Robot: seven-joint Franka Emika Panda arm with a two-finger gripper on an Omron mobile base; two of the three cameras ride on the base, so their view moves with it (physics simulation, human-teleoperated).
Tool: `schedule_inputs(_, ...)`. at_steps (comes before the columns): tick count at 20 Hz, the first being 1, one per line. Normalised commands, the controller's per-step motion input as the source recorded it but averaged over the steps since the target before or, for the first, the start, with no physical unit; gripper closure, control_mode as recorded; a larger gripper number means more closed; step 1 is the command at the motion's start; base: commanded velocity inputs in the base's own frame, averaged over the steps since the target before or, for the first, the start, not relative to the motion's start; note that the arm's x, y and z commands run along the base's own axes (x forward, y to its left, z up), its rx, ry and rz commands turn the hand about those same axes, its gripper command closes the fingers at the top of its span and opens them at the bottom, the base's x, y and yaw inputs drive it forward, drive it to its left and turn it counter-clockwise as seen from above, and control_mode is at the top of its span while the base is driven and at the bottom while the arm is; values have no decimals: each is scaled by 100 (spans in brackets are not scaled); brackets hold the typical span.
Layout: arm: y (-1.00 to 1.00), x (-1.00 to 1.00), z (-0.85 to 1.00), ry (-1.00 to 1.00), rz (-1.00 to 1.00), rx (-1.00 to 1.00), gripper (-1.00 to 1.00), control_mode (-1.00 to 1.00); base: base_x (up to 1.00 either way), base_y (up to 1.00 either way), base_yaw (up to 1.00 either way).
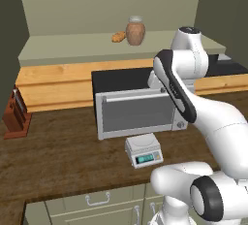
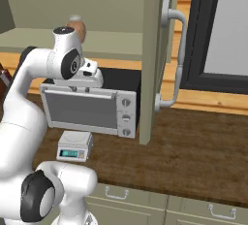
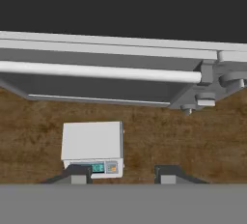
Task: Pick the honey bottle and place it on the digital scale for weighing, and close the cabinet.
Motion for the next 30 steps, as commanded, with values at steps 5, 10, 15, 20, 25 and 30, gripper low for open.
schedule_inputs(5, 1, -43, 0, -24, 12, 3, -100, -100, 0, 0, 0)
schedule_inputs(10, 0, -38, 9, -16, 11, 0, -100, -100, 0, 0, 0)
schedule_inputs(15, 22, -21, 38, -10, 2, 0, -100, -100, 0, 0, 0)
schedule_inputs(20, 23, 0, 55, -12, 0, 0, -100, -100, 0, 0, 0)
schedule_inputs(25, 19, 0, 55, -7, 0, 0, -100, -100, 0, 0, 0)
schedule_inputs(30, 7, 0, 76, -11, 0, 3, -100, -100, 0, 0, 0)
